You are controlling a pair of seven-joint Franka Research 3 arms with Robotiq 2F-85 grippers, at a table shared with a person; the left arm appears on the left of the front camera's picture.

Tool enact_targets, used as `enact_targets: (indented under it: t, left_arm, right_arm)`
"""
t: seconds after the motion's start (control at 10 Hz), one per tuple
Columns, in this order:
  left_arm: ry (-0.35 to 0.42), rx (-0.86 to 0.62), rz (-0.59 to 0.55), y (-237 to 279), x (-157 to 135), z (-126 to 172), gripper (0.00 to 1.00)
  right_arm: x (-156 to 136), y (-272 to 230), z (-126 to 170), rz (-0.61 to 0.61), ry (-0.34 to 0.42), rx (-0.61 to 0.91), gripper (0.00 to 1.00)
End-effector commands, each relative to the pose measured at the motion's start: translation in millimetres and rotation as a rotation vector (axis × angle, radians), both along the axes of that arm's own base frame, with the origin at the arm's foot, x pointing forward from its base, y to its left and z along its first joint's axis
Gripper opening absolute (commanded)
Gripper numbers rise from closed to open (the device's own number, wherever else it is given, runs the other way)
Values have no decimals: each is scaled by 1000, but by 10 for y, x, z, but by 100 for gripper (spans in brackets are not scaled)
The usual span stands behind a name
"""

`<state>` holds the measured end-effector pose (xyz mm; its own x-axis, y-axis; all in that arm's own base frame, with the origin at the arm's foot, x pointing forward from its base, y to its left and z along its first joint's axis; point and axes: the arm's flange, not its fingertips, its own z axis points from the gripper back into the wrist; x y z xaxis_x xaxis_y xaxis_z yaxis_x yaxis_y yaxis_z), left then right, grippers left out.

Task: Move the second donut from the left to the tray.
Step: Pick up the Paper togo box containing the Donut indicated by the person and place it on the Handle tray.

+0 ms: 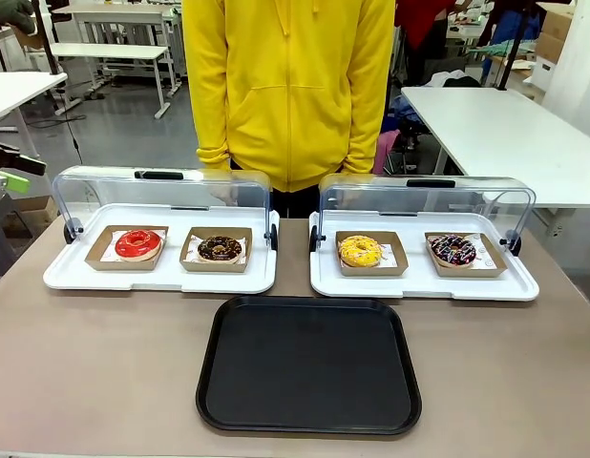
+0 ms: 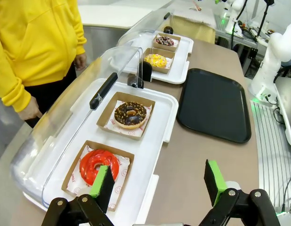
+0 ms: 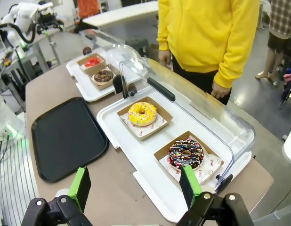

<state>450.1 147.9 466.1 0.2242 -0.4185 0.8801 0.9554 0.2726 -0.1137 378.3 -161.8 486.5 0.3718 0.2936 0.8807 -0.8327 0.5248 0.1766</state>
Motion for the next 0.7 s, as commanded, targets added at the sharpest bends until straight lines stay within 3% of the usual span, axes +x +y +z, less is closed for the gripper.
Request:
enact_targets:
  t: [0.0, 0.6]
  left_arm:
    - [-1, -5, -2, -5, -10, 0, 100]
    - [-1, -5, -2, -5, -10, 0, 100]
  right_arm:
    - [13, 10, -1, 1, -27, 16, 100]
    - [13, 10, -1, 1, -27, 16, 100]
